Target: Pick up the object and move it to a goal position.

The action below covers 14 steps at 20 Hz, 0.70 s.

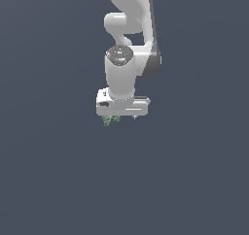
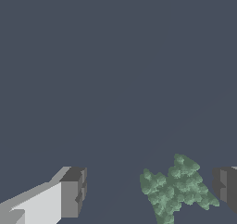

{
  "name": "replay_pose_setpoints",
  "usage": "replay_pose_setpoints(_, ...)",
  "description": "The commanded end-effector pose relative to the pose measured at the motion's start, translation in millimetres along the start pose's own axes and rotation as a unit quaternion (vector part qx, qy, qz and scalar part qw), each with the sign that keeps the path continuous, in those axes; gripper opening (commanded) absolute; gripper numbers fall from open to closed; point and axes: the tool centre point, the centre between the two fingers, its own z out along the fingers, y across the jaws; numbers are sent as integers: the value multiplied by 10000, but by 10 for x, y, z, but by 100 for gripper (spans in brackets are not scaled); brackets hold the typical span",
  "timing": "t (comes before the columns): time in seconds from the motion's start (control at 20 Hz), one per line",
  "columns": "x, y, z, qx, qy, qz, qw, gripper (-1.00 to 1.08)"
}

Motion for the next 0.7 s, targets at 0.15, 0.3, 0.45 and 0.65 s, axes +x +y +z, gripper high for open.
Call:
replay_pose_setpoints(0.15, -22, 54, -6, -1, -24, 57, 10000, 100)
replay_pose_setpoints(0.3, -79, 191, -27, -2, -87, 186, 9998, 100)
replay_pose_setpoints(0.45, -105, 257, -44, -2, -120, 216, 9997, 100)
replay_pose_setpoints(0.65, -102, 248, -40, -2, -115, 218, 9997, 100)
